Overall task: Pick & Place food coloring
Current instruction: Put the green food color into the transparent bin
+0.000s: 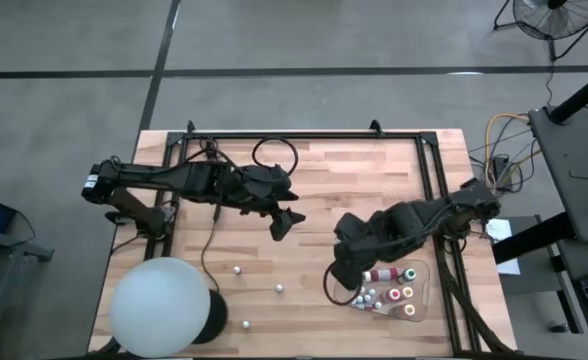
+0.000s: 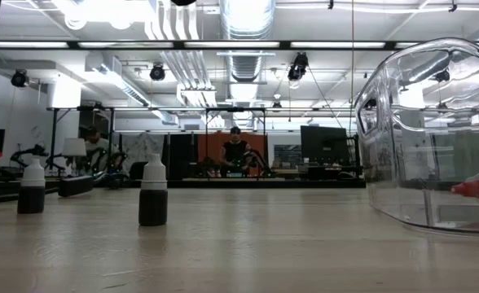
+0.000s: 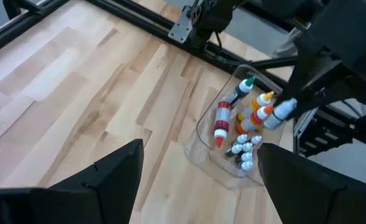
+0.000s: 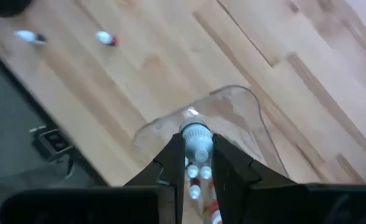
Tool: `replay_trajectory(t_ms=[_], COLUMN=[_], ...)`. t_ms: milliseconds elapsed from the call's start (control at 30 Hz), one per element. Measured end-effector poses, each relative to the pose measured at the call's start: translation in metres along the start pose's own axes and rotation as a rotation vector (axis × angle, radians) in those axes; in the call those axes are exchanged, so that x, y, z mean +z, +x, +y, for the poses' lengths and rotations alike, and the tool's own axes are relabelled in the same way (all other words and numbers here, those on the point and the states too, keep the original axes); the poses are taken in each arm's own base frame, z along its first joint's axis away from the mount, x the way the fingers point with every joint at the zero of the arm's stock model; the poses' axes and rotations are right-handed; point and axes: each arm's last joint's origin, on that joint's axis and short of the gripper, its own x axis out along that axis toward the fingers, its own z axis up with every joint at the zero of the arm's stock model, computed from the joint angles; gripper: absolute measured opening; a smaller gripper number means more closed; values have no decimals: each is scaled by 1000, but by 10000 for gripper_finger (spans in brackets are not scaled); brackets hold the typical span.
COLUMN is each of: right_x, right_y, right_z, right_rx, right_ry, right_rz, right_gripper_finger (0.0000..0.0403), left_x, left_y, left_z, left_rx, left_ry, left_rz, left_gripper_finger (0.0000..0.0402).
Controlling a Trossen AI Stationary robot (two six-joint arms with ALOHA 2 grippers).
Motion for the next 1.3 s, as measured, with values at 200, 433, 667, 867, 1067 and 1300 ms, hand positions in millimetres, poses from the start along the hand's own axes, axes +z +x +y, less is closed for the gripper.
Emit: replay_trajectory(t_ms=[200,433,667,867,1067,1300], right_x=[-18,-43,-61,-74,-84,-87], right_y=[24,54,90,126,148,158], right_z=[2,4,5,-4,-4,-5], right_rx=[-100,-188,-200,-234,-178,-160], right_ry=[51,110,159,178,203,202], right_rz=[12,28,26,34,29,36], right_gripper_finger=[49,49,48,48,48,47], left_x=[-5,-6,-6,-6,-6,-5], left_y=[0,0,0,0,0,0], left_z=[3,3,3,3,3,3], left_rx=[27,30,18,16,13,16], left_ry=[24,34,45,52,69,74], left_rz=[49,59,65,65,67,66], left_gripper_finger=[284,284,284,284,284,284])
